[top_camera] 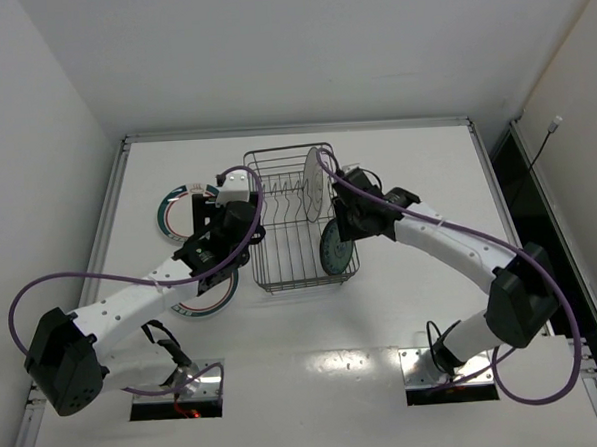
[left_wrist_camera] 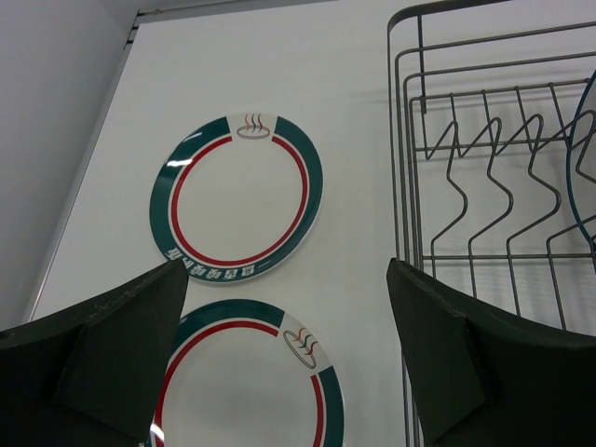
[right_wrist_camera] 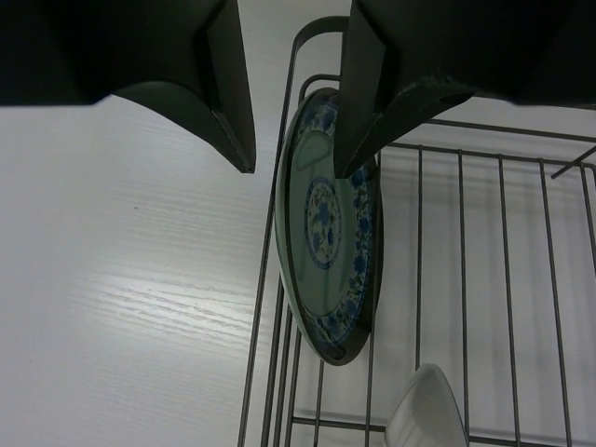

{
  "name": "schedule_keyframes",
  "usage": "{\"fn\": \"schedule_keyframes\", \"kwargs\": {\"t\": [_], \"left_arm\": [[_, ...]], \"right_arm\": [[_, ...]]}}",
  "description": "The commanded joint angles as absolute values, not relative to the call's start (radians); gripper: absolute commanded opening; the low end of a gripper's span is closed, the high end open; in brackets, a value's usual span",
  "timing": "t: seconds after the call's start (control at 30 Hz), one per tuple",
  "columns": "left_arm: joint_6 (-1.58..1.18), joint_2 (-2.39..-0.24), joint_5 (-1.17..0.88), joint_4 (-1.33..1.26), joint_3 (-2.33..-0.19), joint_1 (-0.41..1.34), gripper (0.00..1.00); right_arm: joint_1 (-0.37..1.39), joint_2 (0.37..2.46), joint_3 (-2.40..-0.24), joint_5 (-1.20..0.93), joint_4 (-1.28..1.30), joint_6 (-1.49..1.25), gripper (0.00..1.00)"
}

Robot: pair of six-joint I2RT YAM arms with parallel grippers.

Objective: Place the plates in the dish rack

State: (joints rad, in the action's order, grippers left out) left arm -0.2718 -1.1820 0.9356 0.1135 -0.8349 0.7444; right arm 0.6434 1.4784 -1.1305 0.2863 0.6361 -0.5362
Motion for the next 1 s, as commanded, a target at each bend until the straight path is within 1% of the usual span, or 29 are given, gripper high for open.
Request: {"fn": "schedule_keyframes", "kwargs": {"t": [0.0, 0.03, 0.1, 0.13, 0.17, 0.27, 0.33, 0.37, 0.57, 0.77, 0.97], "left_arm": [[-0.282, -1.183, 0.954, 0.091, -0.873, 0.738, 0.86], [-0.282, -1.183, 0.954, 0.091, -0.873, 0.738, 0.86], [-0.282, -1.183, 0.954, 0.091, -0.873, 0.738, 0.86], [-0.282, -1.183, 0.954, 0.091, -0.873, 0.738, 0.86], [-0.282, -1.183, 0.954, 0.091, -0.873, 0.738, 0.86], [-0.282, -1.183, 0.954, 0.091, -0.873, 0.738, 0.86], [-0.282, -1.183, 0.954, 0.091, -0.873, 0.738, 0.86], [-0.282, -1.183, 0.954, 0.091, -0.873, 0.738, 0.86], [-0.282, -1.183, 0.954, 0.091, -0.873, 0.738, 0.86], [-0.282, -1.183, 0.954, 0.091, -0.873, 0.738, 0.86], [-0.282, -1.183, 0.954, 0.091, -0.873, 0.738, 0.86]], "right_arm": [[0.643, 1.509, -1.129, 0.273, 0.6, -0.551, 0.36], [0.643, 1.509, -1.129, 0.273, 0.6, -0.551, 0.36], [0.643, 1.519, -1.129, 0.273, 0.6, -0.551, 0.31], [0.643, 1.519, -1.129, 0.282, 0.6, -0.551, 0.28], [0.643, 1.519, -1.138, 0.282, 0.6, -0.551, 0.21], [0.652, 1.528, -1.15, 0.305, 0.62, -0.551, 0.09], [0.652, 1.528, -1.169, 0.314, 0.62, -0.551, 0.06], [0.652, 1.528, -1.169, 0.325, 0.632, -0.551, 0.02], [0.652, 1.514, -1.241, 0.396, 0.695, -0.551, 0.0], [0.661, 1.491, -1.386, 0.535, 0.742, -0.551, 0.0], [0.661, 1.598, -1.543, 0.606, 0.761, -0.502, 0.0]]}}
